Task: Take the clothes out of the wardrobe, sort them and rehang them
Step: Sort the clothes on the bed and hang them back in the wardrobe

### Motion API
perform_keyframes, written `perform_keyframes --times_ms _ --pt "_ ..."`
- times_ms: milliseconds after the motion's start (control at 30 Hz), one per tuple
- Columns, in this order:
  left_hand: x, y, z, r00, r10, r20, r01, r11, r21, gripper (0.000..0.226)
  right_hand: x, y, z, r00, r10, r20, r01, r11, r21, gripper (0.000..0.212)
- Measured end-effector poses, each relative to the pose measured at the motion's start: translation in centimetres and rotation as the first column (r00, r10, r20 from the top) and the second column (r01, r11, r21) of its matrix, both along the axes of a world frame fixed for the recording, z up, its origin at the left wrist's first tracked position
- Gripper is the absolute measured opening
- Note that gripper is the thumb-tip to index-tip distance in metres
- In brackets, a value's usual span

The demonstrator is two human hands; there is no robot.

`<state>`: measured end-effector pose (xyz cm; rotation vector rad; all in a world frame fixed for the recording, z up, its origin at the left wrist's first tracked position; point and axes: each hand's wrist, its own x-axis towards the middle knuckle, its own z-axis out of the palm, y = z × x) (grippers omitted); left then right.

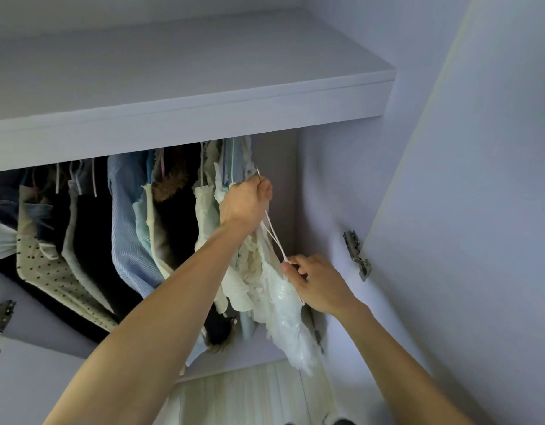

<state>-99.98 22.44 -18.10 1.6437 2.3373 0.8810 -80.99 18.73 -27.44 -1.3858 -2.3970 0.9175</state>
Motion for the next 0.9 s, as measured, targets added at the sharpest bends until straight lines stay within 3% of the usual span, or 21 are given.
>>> perform_keyframes --times_ms 133,233,333,367,433,500,567,633,733,900 --pt "1.4 0.3 -0.1 0.999 -0.025 -0.032 0.024 0.999 -0.032 0.029 0.6 -1.2 -0.6 0.993 -0.069 -0.091 0.058 0.992 -0.114 0.034" --pt "1.7 0.4 0.5 0.998 -0.055 0.009 0.055 0.998 -0.038 0.028 -0.3 -0.9 -0.1 0.945 -0.24 -0.223 0.191 0.957 -0.22 0.026" --pt "1.2 -0.6 1.6 0.991 -0.063 -0.116 0.045 0.987 -0.157 0.038 -1.2 -0.8 0.4 0.877 -0.359 -0.32 0.305 0.93 -0.208 0.028" --pt "1.0 -1.5 2.1 0.979 -0.062 -0.196 0.035 0.99 -0.134 0.038 -1.5 -0.8 0.6 0.853 -0.383 -0.355 0.326 0.922 -0.212 0.028" --pt "0.4 -3.9 3.0 0.925 -0.038 -0.379 0.096 0.986 0.136 0.036 -2.1 -0.6 1.0 0.815 -0.412 -0.406 0.363 0.911 -0.196 0.027" --pt "-1.1 -5.8 3.8 0.81 0.073 -0.582 0.199 0.898 0.391 0.041 -2.9 -0.1 1.5 0.798 -0.405 -0.447 0.386 0.912 -0.137 0.026" --pt "-3.2 -6.9 4.9 0.684 0.21 -0.699 0.237 0.841 0.485 0.054 -4.0 0.9 2.4 0.8 -0.37 -0.471 0.403 0.915 -0.034 0.024" --pt "-5.0 -7.8 6.1 0.621 0.275 -0.734 0.179 0.862 0.474 0.064 -5.3 2.4 3.8 0.824 -0.331 -0.46 0.413 0.906 0.087 0.019" --pt "-7.0 -8.6 6.6 0.597 0.252 -0.762 0.081 0.926 0.37 0.071 -7.1 4.5 6.2 0.855 -0.293 -0.429 0.417 0.879 0.23 0.014" --pt "-7.9 -8.9 6.0 0.583 0.189 -0.79 0.065 0.959 0.277 0.072 -7.6 6.3 7.8 0.811 -0.313 -0.495 0.512 0.788 0.342 0.017"
